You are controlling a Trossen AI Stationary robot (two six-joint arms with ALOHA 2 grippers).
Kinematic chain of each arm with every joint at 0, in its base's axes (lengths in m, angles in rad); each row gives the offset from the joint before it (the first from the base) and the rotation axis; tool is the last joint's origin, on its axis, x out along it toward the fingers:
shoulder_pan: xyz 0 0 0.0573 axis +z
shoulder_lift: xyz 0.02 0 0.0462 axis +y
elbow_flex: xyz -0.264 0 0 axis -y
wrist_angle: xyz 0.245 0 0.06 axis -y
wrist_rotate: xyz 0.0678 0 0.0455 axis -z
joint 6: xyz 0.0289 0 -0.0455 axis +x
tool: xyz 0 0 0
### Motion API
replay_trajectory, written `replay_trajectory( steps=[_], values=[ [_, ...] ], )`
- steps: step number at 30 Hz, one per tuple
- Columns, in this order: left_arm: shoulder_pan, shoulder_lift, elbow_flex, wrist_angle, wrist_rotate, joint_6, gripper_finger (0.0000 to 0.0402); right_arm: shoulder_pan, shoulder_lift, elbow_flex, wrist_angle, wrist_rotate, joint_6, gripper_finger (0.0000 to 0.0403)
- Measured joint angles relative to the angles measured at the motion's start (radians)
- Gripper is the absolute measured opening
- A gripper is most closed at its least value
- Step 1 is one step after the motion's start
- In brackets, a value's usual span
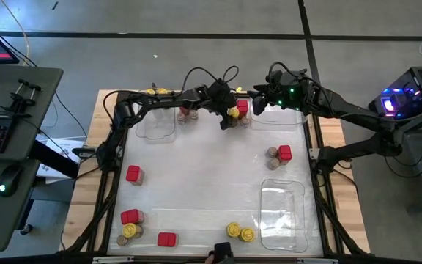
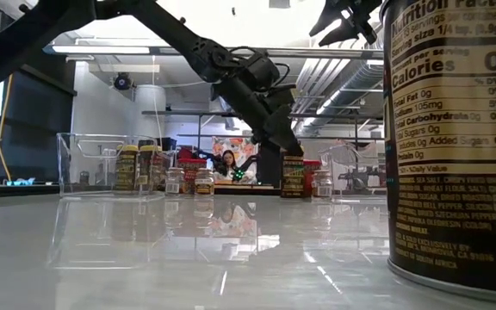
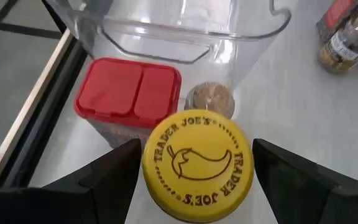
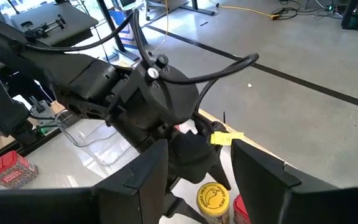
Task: Sort spices by type
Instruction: Put the yellow seasoning bottle into the top left transparent bin
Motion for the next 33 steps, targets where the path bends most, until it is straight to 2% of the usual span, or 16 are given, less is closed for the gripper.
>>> replay_trajectory(
  steps=[5,11,17,22,27,30,33],
  values=[
    [-0.006,0.004,-0.002,0.023,-0.022,-0.005,0.0270,0.000,0.000,0.000,0.000,0.000,0.000,0.0172],
    [-0.007,0.003,-0.001,0.037,-0.022,-0.037,0.0190,0.000,0.000,0.000,0.000,0.000,-0.001,0.0172],
    [0.008,-0.040,-0.002,-0.014,0.009,-0.058,0.0188,0.000,0.000,0.000,-0.001,-0.001,-0.002,0.0172],
    [0.048,-0.183,-0.002,-0.107,0.010,-0.057,0.0188,0.000,0.000,0.000,0.000,0.000,-0.006,0.0172],
    [0.070,-0.383,-0.002,-0.264,-0.004,-0.050,0.0188,-0.009,0.000,0.000,0.000,0.006,-0.014,0.0172],
    [0.077,-0.503,-0.002,-0.388,-0.087,-0.049,0.0188,-0.026,0.002,0.000,0.000,0.007,-0.028,0.0172],
    [0.094,-0.619,-0.086,-0.452,-0.192,-0.081,0.0188,-0.052,0.002,0.000,0.000,0.007,-0.029,0.0172]
  ],
)
